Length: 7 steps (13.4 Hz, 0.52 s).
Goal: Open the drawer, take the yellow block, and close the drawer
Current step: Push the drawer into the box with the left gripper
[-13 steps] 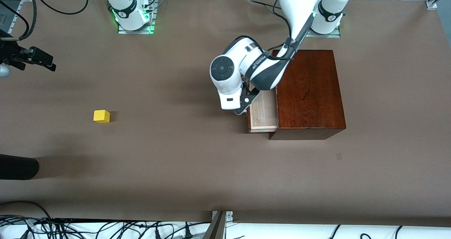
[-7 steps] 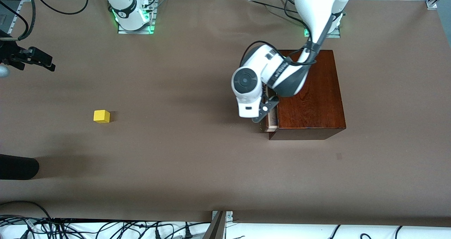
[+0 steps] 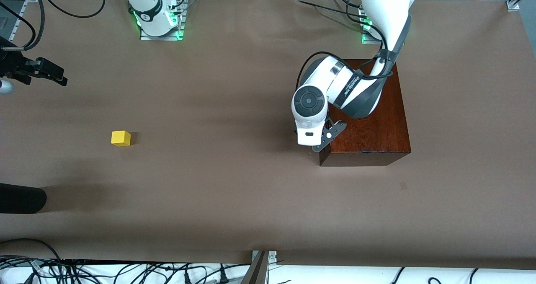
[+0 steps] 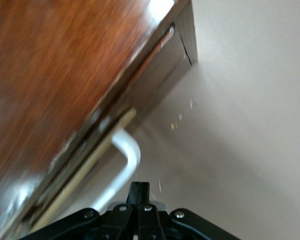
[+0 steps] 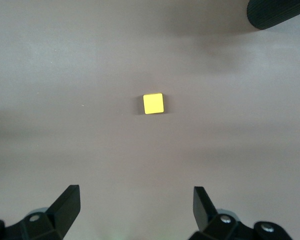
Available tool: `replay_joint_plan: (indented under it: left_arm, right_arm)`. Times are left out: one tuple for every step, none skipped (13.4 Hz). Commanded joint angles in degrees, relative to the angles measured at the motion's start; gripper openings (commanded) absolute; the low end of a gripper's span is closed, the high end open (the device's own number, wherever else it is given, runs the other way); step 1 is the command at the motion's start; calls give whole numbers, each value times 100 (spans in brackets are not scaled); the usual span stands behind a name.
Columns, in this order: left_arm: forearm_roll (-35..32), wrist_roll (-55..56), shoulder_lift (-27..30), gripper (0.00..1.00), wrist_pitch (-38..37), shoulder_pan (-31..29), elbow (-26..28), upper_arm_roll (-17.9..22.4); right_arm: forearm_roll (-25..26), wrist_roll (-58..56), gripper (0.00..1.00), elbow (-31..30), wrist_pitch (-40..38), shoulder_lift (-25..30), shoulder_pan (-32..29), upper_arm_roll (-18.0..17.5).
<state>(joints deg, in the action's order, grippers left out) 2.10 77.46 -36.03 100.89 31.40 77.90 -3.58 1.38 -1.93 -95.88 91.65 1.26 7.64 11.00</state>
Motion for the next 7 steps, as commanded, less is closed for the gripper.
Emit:
replay_joint_plan:
  left_arm:
    - [579, -46, 710, 45, -237, -204, 173, -212]
    - [668, -73, 851, 47, -324, -379, 173, -361]
    - [764, -99, 992, 64, -412, -546, 182, -441]
    - [782, -134, 1167, 100, -456, -669, 208, -511]
    - [783, -335, 1325, 100, -552, -827, 217, -556]
    - [800, -667, 1466, 100, -701, -950, 234, -573]
    - [800, -984, 1598, 100, -894, -1091, 252, -574]
  right_arm:
    - [91, 61, 100, 104, -69, -20, -44, -63]
    - [91, 61, 100, 104, -69, -20, -44, -63]
    - [99, 52, 100, 104, -69, -20, -44, -63]
    - [99, 52, 100, 104, -69, -12, -44, -63]
    - [99, 52, 100, 104, -69, -11, -44, -63]
    - [99, 52, 100, 104, -77, -11, -44, -71]
    - [99, 52, 100, 104, -69, -11, -44, -71]
